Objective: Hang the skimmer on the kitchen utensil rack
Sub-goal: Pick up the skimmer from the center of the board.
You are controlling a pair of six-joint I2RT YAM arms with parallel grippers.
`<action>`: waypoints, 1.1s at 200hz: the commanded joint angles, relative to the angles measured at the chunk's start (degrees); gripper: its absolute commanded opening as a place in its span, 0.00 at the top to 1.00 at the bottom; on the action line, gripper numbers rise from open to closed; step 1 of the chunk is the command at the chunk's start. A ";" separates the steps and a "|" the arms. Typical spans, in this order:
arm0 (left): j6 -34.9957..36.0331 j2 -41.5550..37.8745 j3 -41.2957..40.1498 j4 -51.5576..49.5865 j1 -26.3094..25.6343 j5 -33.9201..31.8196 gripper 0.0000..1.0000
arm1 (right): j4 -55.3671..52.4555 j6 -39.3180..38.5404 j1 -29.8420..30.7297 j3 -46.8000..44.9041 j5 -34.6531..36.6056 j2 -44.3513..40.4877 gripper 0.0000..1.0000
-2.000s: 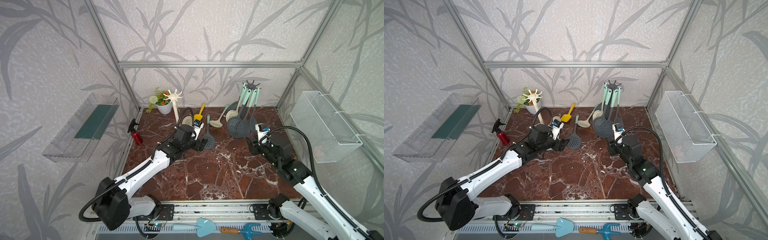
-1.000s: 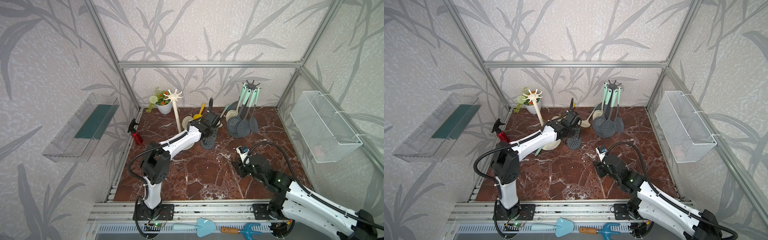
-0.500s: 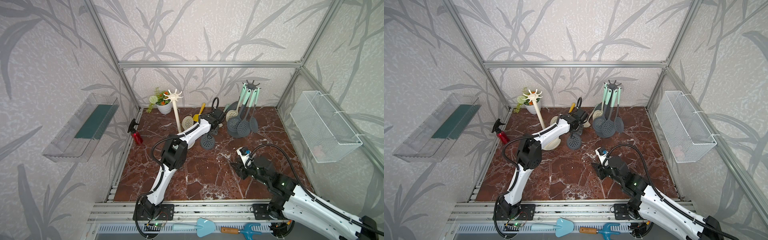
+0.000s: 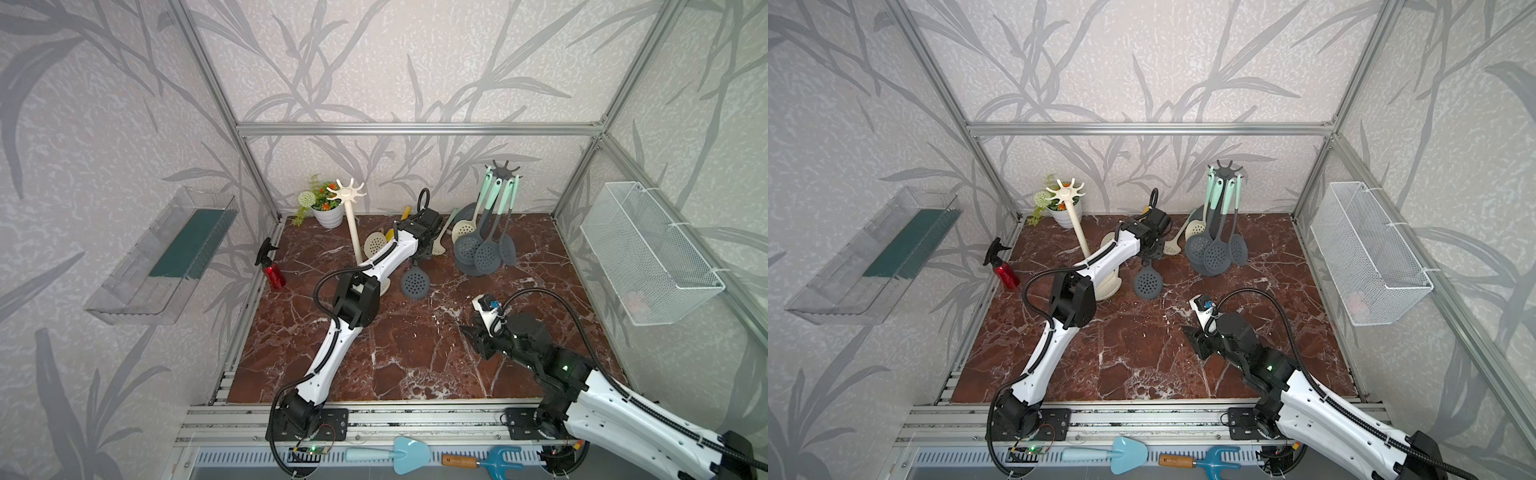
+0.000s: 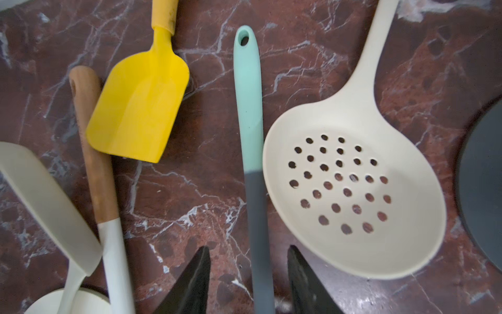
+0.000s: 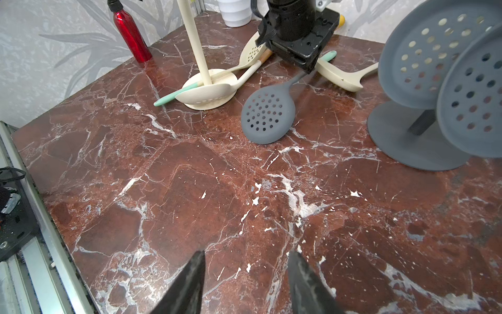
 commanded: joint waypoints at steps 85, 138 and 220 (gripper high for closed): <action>-0.44 4.88 5.87 -0.40 1.25 3.12 0.92 | 1.64 -0.99 0.25 1.64 1.08 0.52 0.49; -1.70 -1.56 7.36 -3.11 1.21 6.62 1.00 | 2.25 -1.25 0.25 1.90 0.42 -1.39 0.49; -2.97 -22.98 -10.04 -1.94 -4.62 -0.45 1.00 | 2.77 3.20 0.25 1.02 -3.24 -6.40 0.49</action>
